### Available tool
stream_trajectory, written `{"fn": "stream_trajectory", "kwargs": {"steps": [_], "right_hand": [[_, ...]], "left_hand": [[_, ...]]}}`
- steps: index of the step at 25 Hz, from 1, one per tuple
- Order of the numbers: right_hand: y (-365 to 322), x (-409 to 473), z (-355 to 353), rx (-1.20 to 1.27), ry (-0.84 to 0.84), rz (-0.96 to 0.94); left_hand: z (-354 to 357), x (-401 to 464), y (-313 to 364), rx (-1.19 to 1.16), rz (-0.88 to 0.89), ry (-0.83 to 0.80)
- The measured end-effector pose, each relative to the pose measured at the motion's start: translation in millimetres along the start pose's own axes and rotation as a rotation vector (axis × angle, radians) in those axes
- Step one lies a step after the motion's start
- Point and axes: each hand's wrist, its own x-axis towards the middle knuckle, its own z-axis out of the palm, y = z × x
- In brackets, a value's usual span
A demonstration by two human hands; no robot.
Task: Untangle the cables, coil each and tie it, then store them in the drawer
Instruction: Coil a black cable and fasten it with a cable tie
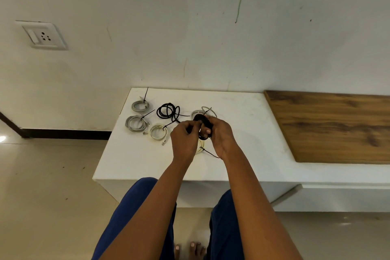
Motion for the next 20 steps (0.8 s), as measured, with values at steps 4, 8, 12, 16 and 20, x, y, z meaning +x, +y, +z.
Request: {"fn": "stream_trajectory", "kwargs": {"steps": [4,8,12,16,20], "right_hand": [[2,1,-2,-0.014,0.053,-0.007],[2,0,-6,0.019,0.131,-0.019],[3,-1,-10,0.041,0.156,-0.033],[3,-1,-10,-0.037,0.176,-0.080],[3,-1,-7,-0.049,0.254,-0.093]], "left_hand": [[5,0,-2,0.129,0.071,-0.064],[5,-1,-1,0.156,0.121,-0.138],[2,-1,2,0.166,0.141,-0.132],[-3,0,8,-0.004,0.020,-0.137],[-9,-2,20,-0.450,-0.132,-0.155]]}}
